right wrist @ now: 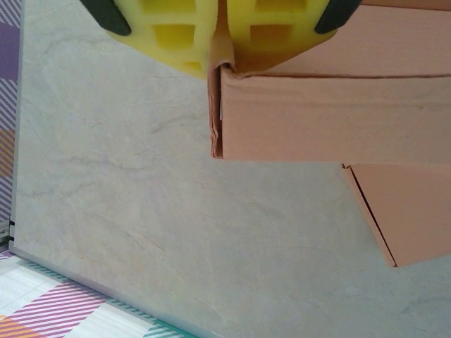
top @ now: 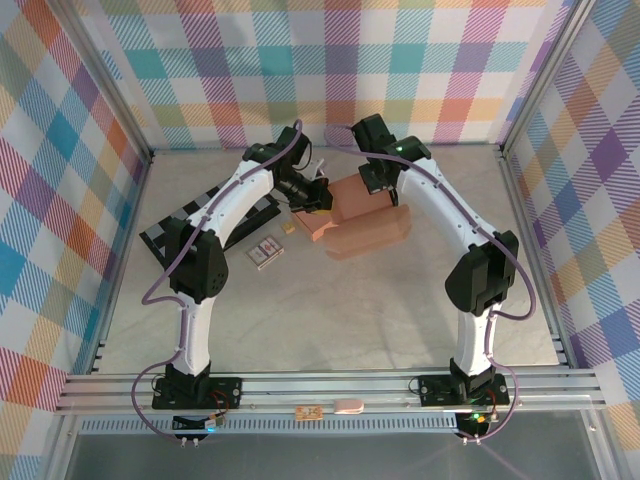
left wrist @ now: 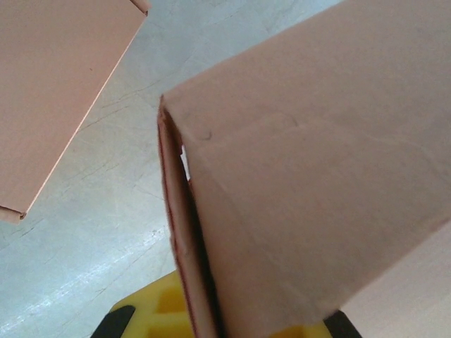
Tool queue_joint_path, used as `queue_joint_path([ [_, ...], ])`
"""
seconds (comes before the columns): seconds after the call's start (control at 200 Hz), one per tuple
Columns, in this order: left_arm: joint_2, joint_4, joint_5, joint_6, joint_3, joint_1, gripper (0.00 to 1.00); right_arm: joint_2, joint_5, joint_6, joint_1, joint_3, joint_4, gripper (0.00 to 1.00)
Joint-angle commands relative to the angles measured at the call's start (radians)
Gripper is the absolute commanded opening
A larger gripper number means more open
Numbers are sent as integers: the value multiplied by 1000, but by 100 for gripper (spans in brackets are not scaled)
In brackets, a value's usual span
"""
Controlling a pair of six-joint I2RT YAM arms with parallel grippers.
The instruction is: Fold the paper box
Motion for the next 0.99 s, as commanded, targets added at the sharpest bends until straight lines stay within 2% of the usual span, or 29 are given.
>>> queue_joint_path([
  [0.0,-54,-10,33,30,34,-8,0,17,63,3,-11,33,0,10],
  [0.17,-46,-10,27,27,41,-9,0,30,66,7,-11,37,-9,15],
  [0.365,-41,-17,16,19,54,-10,0,42,138,23,-10,38,-24,0],
  [0.525,-33,-22,11,14,62,-10,0,43,250,56,4,45,-41,0],
  [0.675,-33,-20,11,11,63,-11,0,38,229,69,12,39,-40,0],
  [0.785,-34,-19,12,9,61,-11,0,35,169,76,8,38,-40,12],
  [0.99,-38,-20,8,9,58,-11,0,35,165,108,-10,37,-64,24],
])
